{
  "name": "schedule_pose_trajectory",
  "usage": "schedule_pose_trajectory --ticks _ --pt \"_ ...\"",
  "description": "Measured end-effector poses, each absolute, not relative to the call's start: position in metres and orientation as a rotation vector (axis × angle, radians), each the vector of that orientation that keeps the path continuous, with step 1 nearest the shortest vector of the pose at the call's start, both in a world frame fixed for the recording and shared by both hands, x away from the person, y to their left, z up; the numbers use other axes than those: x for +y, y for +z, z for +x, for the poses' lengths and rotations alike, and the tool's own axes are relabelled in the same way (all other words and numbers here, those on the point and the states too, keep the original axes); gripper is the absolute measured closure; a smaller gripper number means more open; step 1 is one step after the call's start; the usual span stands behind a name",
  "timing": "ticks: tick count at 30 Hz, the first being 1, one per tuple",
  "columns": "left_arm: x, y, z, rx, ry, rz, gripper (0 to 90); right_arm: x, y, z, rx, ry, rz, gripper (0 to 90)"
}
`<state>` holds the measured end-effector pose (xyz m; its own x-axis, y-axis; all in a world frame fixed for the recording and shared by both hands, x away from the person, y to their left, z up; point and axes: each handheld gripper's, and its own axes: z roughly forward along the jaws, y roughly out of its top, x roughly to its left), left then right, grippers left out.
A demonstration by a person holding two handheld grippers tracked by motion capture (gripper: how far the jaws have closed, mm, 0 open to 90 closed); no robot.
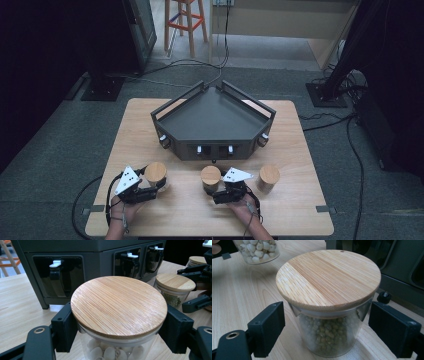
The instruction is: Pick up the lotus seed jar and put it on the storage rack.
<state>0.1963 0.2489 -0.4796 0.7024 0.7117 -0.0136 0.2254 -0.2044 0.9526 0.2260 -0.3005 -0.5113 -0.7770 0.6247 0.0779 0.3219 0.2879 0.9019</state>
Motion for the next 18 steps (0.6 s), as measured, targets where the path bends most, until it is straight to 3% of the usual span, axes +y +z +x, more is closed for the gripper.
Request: schedule_pose_trajectory --ticks 18 --pt "0.238 -0.459 0.210 0.716 0.527 1.763 25.2 -0.301 -0.512 0.226 2.269 1.489 0.876 13.6"
